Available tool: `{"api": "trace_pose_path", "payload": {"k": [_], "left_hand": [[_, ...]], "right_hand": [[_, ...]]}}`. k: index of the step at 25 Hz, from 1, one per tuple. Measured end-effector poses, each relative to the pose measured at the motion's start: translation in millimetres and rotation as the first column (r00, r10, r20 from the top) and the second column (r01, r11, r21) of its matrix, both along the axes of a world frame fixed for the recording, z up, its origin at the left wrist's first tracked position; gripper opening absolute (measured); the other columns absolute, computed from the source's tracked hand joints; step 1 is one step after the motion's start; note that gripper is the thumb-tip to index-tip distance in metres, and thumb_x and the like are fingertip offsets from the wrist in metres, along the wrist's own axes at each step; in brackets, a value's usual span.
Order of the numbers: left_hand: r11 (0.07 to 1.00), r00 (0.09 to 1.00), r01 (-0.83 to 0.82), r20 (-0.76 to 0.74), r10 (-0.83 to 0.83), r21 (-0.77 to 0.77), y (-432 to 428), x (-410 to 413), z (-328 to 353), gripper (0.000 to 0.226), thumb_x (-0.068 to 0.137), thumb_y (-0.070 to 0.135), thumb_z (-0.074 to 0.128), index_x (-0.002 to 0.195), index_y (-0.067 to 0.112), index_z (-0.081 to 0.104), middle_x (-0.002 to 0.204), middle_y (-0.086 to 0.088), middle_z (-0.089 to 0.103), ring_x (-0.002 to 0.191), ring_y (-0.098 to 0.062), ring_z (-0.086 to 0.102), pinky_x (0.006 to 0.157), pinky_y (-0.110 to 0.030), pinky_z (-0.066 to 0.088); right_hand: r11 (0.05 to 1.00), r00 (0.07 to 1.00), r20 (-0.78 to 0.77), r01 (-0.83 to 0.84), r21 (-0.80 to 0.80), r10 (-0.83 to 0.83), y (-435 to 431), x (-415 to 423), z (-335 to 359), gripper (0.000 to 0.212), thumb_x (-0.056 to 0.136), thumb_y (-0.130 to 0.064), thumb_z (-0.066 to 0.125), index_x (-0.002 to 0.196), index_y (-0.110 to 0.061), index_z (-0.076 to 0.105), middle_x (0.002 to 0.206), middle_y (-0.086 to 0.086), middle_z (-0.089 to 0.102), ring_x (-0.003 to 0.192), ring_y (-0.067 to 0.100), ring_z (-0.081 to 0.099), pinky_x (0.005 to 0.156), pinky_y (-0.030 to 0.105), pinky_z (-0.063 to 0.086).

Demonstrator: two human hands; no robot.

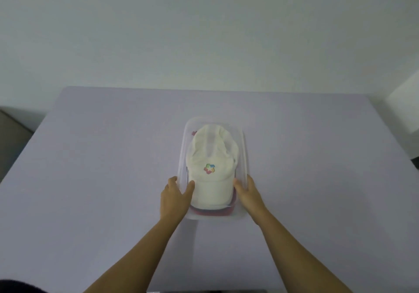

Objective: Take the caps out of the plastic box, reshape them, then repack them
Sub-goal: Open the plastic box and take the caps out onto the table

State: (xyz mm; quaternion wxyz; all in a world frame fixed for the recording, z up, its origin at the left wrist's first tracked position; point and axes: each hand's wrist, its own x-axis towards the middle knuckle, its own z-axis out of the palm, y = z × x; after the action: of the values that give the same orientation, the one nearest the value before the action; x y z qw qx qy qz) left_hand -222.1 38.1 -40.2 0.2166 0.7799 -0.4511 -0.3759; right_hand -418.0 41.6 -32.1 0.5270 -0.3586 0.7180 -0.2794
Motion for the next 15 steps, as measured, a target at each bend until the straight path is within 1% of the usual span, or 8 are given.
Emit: {"api": "trace_pose_path", "payload": {"k": [1, 3, 5, 6, 7, 8, 9, 15], "left_hand": [[0.999, 0.999, -0.038, 0.001, 0.038, -0.005, 6.1, -1.2, -0.2, 0.062, 0.085, 0.049, 0.056, 0.129, 0.007, 0.041, 0.127, -0.012, 0.051, 0.115, -0.031, 0.050, 0.094, -0.040, 0.044], [0.988, 0.989, -0.151, 0.000, 0.151, 0.018, 16.9, -3.9, -0.4, 0.054, 0.082, 0.045, 0.063, 0.114, 0.005, 0.046, 0.112, -0.011, 0.052, 0.102, -0.028, 0.051, 0.083, -0.035, 0.043], [0.957, 0.959, -0.266, -0.075, 0.275, 0.113, 22.7, -5.7, -1.0, 0.045, 0.080, 0.046, 0.066, 0.092, 0.008, 0.046, 0.087, -0.007, 0.052, 0.076, -0.020, 0.050, 0.070, -0.035, 0.046], [0.939, 0.939, -0.306, -0.115, 0.325, 0.154, 23.4, -5.4, -1.8, 0.044, 0.079, 0.048, 0.067, 0.079, 0.010, 0.043, 0.074, -0.004, 0.046, 0.063, -0.016, 0.044, 0.062, -0.035, 0.045], [0.930, 0.927, -0.325, -0.138, 0.349, 0.172, 22.9, -4.1, -1.6, 0.048, 0.078, 0.049, 0.067, 0.068, 0.013, 0.037, 0.064, -0.002, 0.039, 0.054, -0.013, 0.036, 0.054, -0.031, 0.041], [0.929, 0.926, -0.323, -0.144, 0.349, 0.178, 22.5, -3.3, -0.8, 0.052, 0.078, 0.049, 0.067, 0.062, 0.014, 0.032, 0.058, -0.001, 0.034, 0.050, -0.013, 0.031, 0.049, -0.027, 0.034], [0.934, 0.932, -0.309, -0.137, 0.335, 0.181, 22.3, -2.6, 0.8, 0.054, 0.078, 0.049, 0.067, 0.059, 0.014, 0.030, 0.055, -0.001, 0.031, 0.049, -0.013, 0.029, 0.047, -0.025, 0.030], [0.938, 0.947, -0.273, -0.113, 0.302, 0.215, 21.1, -3.8, 12.9, 0.056, 0.081, 0.049, 0.064, 0.056, 0.011, 0.030, 0.053, -0.003, 0.028, 0.048, -0.012, 0.027, 0.046, -0.024, 0.029]], "right_hand": [[0.999, 0.999, 0.000, 0.033, -0.011, -0.033, 1.1, 2.3, -1.3, 0.061, 0.091, -0.048, 0.048, 0.144, -0.026, 0.027, 0.144, 0.000, 0.042, 0.130, 0.024, 0.043, 0.098, 0.031, 0.036], [0.995, 0.995, -0.002, 0.095, -0.028, -0.096, 2.3, 5.0, -4.6, 0.063, 0.089, -0.051, 0.050, 0.144, -0.028, 0.029, 0.145, -0.001, 0.041, 0.131, 0.024, 0.042, 0.101, 0.034, 0.036], [0.990, 0.991, 0.008, 0.135, -0.044, -0.134, 1.9, 6.1, -5.8, 0.064, 0.087, -0.051, 0.054, 0.142, -0.028, 0.033, 0.145, 0.000, 0.043, 0.131, 0.025, 0.042, 0.101, 0.035, 0.037], [0.987, 0.988, 0.014, 0.151, -0.045, -0.151, 1.3, 6.8, -5.6, 0.063, 0.087, -0.050, 0.056, 0.141, -0.028, 0.035, 0.144, 0.000, 0.044, 0.130, 0.025, 0.043, 0.100, 0.035, 0.037], [0.985, 0.986, 0.022, 0.165, -0.049, -0.164, 0.6, 7.5, -4.4, 0.061, 0.087, -0.048, 0.056, 0.141, -0.027, 0.036, 0.144, 0.001, 0.044, 0.130, 0.025, 0.043, 0.099, 0.035, 0.037], [0.983, 0.984, 0.034, 0.174, -0.050, -0.173, 0.1, 7.8, -3.8, 0.059, 0.088, -0.047, 0.056, 0.140, -0.027, 0.037, 0.143, 0.001, 0.045, 0.129, 0.025, 0.043, 0.098, 0.034, 0.038], [0.983, 0.984, 0.042, 0.177, -0.047, -0.175, -0.3, 8.2, -2.0, 0.059, 0.088, -0.045, 0.056, 0.140, -0.026, 0.037, 0.143, 0.001, 0.045, 0.129, 0.025, 0.043, 0.097, 0.034, 0.037], [0.987, 0.987, 0.045, 0.155, -0.043, -0.153, -5.2, 6.9, -0.8, 0.061, 0.089, -0.045, 0.056, 0.142, -0.025, 0.034, 0.146, 0.002, 0.041, 0.132, 0.026, 0.040, 0.101, 0.037, 0.036]]}}
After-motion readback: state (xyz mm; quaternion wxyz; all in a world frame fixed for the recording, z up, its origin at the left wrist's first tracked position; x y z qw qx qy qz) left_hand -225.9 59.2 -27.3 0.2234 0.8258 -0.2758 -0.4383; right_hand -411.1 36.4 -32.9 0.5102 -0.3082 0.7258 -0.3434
